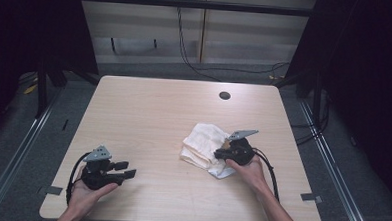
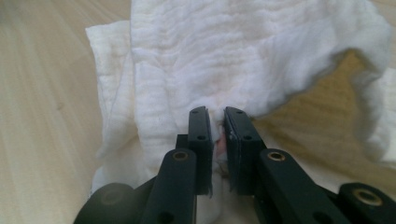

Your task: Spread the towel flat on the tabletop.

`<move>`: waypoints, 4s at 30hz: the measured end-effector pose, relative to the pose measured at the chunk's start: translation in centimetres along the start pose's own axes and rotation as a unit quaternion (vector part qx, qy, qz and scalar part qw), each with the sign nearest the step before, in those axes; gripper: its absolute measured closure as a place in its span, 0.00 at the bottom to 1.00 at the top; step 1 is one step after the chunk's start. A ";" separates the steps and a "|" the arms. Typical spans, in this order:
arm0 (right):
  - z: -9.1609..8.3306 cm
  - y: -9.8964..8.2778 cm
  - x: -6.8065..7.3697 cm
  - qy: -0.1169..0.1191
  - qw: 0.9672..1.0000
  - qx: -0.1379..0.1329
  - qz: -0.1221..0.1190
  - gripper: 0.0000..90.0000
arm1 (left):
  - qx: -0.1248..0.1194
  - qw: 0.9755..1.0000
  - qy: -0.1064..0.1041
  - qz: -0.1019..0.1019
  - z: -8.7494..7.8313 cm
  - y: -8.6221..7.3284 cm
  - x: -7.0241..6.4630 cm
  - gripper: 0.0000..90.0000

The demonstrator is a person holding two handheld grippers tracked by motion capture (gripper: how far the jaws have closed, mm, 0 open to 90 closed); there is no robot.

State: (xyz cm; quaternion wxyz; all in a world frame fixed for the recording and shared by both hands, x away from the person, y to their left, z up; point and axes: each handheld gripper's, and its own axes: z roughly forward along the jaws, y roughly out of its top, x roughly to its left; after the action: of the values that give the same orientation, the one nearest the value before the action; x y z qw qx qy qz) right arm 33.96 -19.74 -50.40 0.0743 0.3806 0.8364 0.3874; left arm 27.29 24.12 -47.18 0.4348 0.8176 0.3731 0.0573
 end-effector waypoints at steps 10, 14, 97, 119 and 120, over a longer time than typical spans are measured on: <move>0.7 0.0 3.1 0.018 1.000 0.003 -0.016 0.92 | -0.012 1.000 0.005 0.004 0.1 0.2 -0.1 0.50; 0.7 0.1 3.7 0.016 1.000 0.011 -0.017 0.92 | -0.016 1.000 0.015 0.007 0.0 0.3 -0.2 0.51; -2.7 -2.3 -0.5 -0.005 0.998 -0.043 0.039 0.97 | 0.037 0.981 -0.132 0.138 9.7 4.3 -7.6 0.71; -2.7 -2.4 -0.4 -0.008 0.999 -0.042 0.029 0.96 | 0.081 0.974 -0.111 0.181 11.5 3.4 -8.3 0.73; -2.7 -2.5 -0.5 -0.008 0.999 -0.041 0.029 0.96 | 0.081 0.974 -0.108 0.181 11.5 3.4 -8.4 0.73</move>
State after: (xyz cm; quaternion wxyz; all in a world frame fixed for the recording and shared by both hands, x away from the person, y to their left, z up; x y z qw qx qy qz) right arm 31.74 -22.64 -50.38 0.0857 0.4042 0.8078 0.4203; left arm 27.98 9.76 -49.76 0.3873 0.9054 0.1733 0.0160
